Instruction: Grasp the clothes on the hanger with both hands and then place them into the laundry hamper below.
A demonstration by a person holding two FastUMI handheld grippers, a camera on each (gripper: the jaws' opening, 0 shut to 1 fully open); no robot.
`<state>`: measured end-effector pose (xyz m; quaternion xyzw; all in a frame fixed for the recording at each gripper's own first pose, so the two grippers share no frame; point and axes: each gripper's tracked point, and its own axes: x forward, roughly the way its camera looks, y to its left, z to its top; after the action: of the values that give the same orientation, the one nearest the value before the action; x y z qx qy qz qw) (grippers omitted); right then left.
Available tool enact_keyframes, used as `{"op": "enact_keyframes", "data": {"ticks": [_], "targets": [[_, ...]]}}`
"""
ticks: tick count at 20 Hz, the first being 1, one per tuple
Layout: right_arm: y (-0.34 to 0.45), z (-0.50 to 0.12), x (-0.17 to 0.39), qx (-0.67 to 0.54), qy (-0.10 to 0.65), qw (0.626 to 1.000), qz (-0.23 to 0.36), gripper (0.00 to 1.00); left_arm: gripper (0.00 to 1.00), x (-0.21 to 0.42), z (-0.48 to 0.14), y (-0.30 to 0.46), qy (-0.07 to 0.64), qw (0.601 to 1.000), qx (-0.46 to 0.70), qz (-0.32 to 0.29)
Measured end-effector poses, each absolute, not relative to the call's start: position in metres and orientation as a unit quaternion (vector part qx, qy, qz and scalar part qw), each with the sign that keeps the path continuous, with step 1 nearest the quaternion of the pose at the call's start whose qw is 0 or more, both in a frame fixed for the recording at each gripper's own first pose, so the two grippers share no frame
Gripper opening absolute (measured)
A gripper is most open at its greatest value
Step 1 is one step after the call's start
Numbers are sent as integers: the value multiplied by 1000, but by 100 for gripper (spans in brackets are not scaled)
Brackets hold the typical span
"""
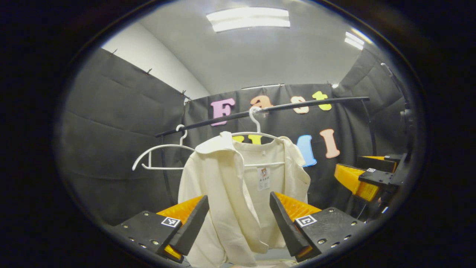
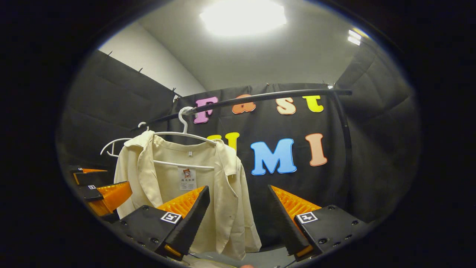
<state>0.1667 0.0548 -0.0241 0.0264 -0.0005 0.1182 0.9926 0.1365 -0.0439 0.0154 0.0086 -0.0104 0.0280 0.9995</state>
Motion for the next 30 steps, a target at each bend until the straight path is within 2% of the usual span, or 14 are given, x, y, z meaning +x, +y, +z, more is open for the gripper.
{"op": "enact_keyframes", "data": {"ticks": [16,24,28,29,30], "targets": [[96,-68,263,54,30,979,195,94,96,225,-7,-43,12,994,42,103],[116,-93,300,66,54,973,215,96,96,251,-15,-31,18,988,53,147],[125,-99,312,74,60,971,221,96,96,260,-19,-28,20,985,59,163],[127,-99,315,76,61,970,222,93,96,260,-19,-27,19,984,61,166],[128,-101,316,76,61,970,221,96,96,261,-19,-26,20,983,63,171]]}}
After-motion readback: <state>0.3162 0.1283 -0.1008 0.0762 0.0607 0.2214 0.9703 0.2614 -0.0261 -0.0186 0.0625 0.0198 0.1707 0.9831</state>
